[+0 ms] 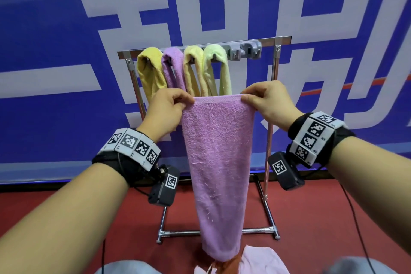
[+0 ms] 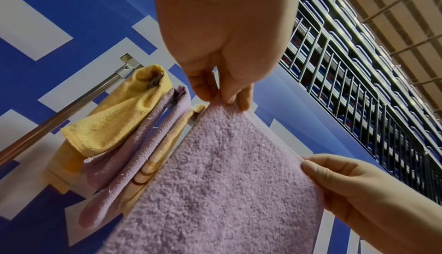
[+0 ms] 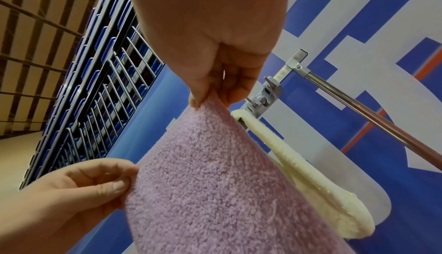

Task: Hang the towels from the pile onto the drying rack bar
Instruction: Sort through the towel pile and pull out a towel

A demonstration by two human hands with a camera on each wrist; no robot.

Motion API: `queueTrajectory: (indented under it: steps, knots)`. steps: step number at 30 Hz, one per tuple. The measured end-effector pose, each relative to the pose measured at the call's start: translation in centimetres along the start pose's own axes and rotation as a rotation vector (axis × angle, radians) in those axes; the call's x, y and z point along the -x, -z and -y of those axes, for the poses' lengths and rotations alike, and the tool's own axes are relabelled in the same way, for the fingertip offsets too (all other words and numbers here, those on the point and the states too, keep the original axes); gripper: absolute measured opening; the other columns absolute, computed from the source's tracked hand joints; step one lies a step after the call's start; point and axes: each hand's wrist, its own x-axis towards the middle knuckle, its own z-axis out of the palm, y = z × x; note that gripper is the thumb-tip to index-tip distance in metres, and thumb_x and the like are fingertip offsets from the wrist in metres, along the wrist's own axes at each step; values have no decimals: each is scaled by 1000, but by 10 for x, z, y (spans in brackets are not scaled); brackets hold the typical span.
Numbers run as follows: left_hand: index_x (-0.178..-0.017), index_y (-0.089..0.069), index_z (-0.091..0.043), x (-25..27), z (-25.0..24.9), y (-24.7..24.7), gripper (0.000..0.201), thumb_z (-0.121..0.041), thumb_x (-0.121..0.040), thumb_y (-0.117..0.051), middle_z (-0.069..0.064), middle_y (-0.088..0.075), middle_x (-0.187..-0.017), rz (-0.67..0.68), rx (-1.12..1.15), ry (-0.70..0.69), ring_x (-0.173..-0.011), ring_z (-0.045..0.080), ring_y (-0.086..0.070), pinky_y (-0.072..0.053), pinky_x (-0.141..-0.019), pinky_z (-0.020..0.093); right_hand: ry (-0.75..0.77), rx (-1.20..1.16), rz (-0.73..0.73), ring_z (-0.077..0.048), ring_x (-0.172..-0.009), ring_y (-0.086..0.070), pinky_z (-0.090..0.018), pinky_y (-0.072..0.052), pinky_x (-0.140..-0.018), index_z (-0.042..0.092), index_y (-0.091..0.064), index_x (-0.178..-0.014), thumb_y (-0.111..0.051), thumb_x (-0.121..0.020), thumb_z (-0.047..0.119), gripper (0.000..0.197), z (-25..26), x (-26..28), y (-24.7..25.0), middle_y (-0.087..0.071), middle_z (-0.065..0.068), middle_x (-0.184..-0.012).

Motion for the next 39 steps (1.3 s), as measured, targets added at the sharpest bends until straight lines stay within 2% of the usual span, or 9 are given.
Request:
queueTrajectory:
  steps: [10,16,20,23,26,30,34,36,39]
  knots:
    - [-87,-76,-27,4,4,-2,35,4,-89,-60,-12,-73,-89,5,5,19,-89,-1,-66,-50,-85,19,-10,77,74,-5,-71,-58,-21,-46,-66,18,-71,-87,-70,-89,24,6,4,5,1,-67,5,-78]
    - [-90,-78,-22,6,6,-1,31,3,-91,-59,-10,-73,-92,28,2,52,-89,-1,-65,-47,-81,17,6,114,149,-9,-68,-58,-18,-42,-60,18,-65,-81,-71,-88,21,10,4,9,-1,-65,3,-76]
    - [-89,-78,-24,6,10,-2,31,1,-91,-60,-11,-73,-92,51,-20,65,-90,0,-64,-49,-82,19,50,73,178,-11,-71,-63,-19,-49,-62,18,-62,-86,-69,-87,11,10,6,12,-2,-67,4,-80]
    - [-84,-77,-29,4,15,-4,34,0,-90,-60,-13,-72,-88,80,-59,82,-89,7,-67,-54,-82,25,159,130,319,3,-64,-57,-14,-44,-59,18,-61,-93,-61,-87,1,18,13,15,-5,-64,11,-77]
    - [-80,-76,-32,5,17,-5,38,1,-90,-58,-14,-71,-87,119,-113,95,-89,10,-67,-55,-80,28,191,294,500,14,-61,-53,-8,-36,-57,19,-74,-97,-56,-86,-2,30,20,16,-8,-55,22,-63]
    - [-76,-74,-35,7,20,-7,42,1,-89,-58,-11,-72,-88,105,-154,106,-83,16,-70,-61,-72,36,159,396,573,9,-57,-58,-1,-38,-57,25,-76,-105,-47,-79,-4,49,25,14,-6,-57,33,-52]
    - [-77,-74,-36,8,22,-7,40,-1,-90,-60,-9,-73,-88,107,-177,102,-86,13,-68,-58,-79,33,256,484,591,-3,-81,-65,-11,-38,-67,25,-76,-109,-57,-82,-4,44,25,17,-4,-75,13,-92]
    - [-79,-76,-34,8,20,-8,38,-1,-89,-60,-10,-73,-89,103,-178,102,-88,11,-67,-56,-85,33,326,496,545,-11,-85,-68,-18,-43,-69,24,-78,-104,-67,-82,2,33,24,18,-6,-76,8,-93]
    - [-80,-77,-31,6,16,-10,37,0,-89,-59,-10,-73,-88,89,-173,107,-83,13,-69,-58,-80,34,306,455,495,-9,-78,-67,-29,-54,-68,26,-79,-95,-78,-80,18,17,23,17,-10,-75,10,-83]
